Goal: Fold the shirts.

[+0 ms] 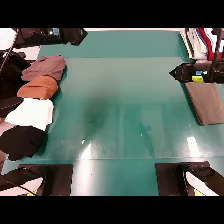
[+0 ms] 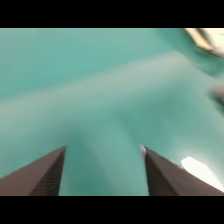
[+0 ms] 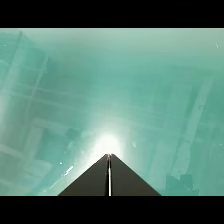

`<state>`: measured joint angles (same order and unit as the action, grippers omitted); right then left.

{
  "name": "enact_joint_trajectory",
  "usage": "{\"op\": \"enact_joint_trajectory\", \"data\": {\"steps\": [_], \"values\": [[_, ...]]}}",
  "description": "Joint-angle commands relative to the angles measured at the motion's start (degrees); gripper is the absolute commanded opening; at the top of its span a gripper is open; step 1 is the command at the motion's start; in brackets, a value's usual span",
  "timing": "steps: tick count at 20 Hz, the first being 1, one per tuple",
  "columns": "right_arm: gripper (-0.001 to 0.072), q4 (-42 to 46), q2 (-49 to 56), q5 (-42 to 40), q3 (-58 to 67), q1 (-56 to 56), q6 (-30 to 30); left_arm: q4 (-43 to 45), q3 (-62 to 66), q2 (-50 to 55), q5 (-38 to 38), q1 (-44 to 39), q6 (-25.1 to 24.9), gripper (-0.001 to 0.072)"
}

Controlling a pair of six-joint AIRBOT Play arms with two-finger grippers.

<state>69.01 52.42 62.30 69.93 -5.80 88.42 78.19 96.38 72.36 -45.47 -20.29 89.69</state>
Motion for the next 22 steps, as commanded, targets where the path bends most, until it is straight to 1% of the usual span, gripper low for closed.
{"op": "enact_joint_trajectory", "data": {"steps": [1, 2, 6, 8, 13, 19, 20, 21, 22], "values": [[0.0018, -0.04, -0.04, 0.04, 0.04, -0.07, 0.02, 19.89, -0.02, 3.32, 2.34, 3.45, 6.43, 0.0574], [0.0018, -0.04, -0.04, 0.07, 0.04, -0.07, 0.02, 21.31, -0.02, 5.33, 1.38, 6.05, 6.27, 0.0575], [0.0018, -0.02, -0.02, -0.02, 0.04, -0.07, 0.0, 21.4, -0.02, 16.0, -1.22, 17.79, 6.47, 0.0575], [0.0018, -0.09, -0.02, 0.02, 0.04, -0.07, 0.02, 21.4, -0.02, 21.73, -1.18, 21.22, 6.36, 0.0575], [0.0018, -0.52, -0.02, 0.13, 0.04, -0.07, 0.0, 21.53, -0.02, 31.74, 2.08, 25.73, 6.29, 0.0575], [0.0017, -0.55, -0.02, 0.07, 0.04, -0.09, 0.0, 21.64, -0.02, 35.21, 6.93, 26.16, 6.38, 0.0573], [0.0017, -0.52, -0.02, 0.07, 0.04, -0.07, 0.0, 21.64, -0.02, 35.26, 6.84, 26.16, 6.49, 0.0545], [0.0018, -0.52, -0.02, -0.11, 0.04, -0.07, 0.0, 21.64, 0.11, 35.26, 5.9, 26.16, 6.49, 0.037], [0.0018, -0.55, -0.04, -0.59, 0.04, -0.09, 0.0, 21.51, 0.63, 35.23, 3.8, 26.14, 6.47, 0.0113]]}}
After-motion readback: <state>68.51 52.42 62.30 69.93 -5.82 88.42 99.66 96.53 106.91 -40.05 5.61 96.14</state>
